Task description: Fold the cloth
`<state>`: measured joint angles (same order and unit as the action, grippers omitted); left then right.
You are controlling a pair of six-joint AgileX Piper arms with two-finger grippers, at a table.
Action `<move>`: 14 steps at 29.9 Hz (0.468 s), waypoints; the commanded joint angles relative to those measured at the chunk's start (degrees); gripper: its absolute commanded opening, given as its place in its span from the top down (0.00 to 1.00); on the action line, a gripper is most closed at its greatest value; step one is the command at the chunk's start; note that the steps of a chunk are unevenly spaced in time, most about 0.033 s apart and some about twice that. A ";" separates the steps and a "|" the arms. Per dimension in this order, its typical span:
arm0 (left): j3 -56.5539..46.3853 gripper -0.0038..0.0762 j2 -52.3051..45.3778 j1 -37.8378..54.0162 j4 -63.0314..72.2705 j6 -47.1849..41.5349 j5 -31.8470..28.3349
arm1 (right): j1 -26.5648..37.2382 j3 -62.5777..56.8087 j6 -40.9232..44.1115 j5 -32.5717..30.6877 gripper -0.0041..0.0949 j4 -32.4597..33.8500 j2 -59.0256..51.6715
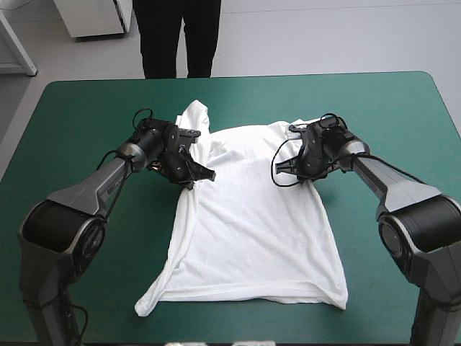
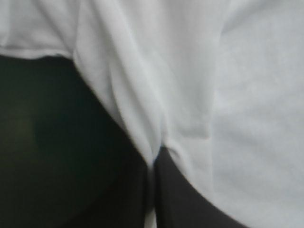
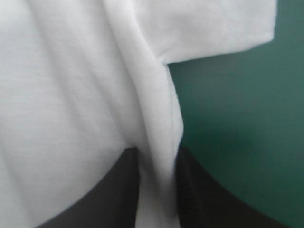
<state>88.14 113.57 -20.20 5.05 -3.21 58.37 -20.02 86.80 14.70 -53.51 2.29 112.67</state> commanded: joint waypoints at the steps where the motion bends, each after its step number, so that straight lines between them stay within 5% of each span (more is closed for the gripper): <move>1: 0.46 0.96 -0.82 -0.11 -1.39 -0.29 0.76 | 0.41 0.55 0.20 -2.54 0.97 0.00 0.02; 14: 7.08 0.96 -10.86 -0.11 -10.39 0.10 8.71 | 0.46 8.42 -0.17 -9.42 0.98 10.65 -10.38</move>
<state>91.62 109.01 -20.32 -2.40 -2.97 65.12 -20.02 91.49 15.02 -60.93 8.38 108.77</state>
